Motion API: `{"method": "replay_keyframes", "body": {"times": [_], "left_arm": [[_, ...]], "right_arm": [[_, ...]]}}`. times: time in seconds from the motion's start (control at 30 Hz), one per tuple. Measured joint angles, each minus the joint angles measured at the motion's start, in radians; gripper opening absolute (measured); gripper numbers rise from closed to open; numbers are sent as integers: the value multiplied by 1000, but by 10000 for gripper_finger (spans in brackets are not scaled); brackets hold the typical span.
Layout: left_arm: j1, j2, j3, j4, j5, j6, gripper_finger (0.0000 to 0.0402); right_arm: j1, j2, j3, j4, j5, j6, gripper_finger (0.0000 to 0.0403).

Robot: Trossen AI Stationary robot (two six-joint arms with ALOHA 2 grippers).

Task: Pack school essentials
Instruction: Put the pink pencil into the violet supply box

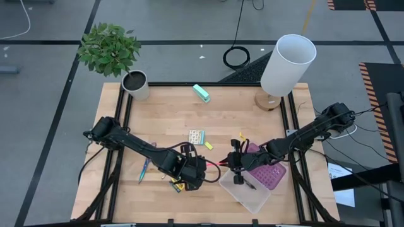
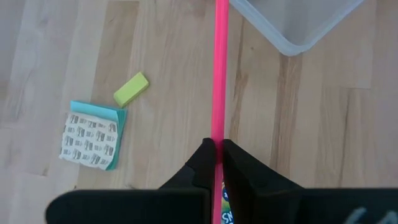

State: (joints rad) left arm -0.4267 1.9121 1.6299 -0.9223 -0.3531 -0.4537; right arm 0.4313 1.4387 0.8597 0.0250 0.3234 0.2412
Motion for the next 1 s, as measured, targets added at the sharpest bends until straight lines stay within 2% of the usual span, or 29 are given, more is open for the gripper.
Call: {"method": "replay_keyframes", "body": {"times": [0.2,0.47,0.6,0.73,1.0], "left_arm": [[-4,0,0,0,-21,-22,36],[-16,-11,0,7,-96,-73,172],[-32,-40,0,10,-95,-79,214],[-56,-61,0,7,-117,-81,224],[-75,-64,0,7,-163,-86,205]], "right_arm": [[0,0,0,0,10,1,22],[18,-7,0,-79,20,96,20],[49,-25,0,-169,41,181,19],[92,-55,0,-228,48,270,19],[227,-101,0,-318,49,491,19]]}}
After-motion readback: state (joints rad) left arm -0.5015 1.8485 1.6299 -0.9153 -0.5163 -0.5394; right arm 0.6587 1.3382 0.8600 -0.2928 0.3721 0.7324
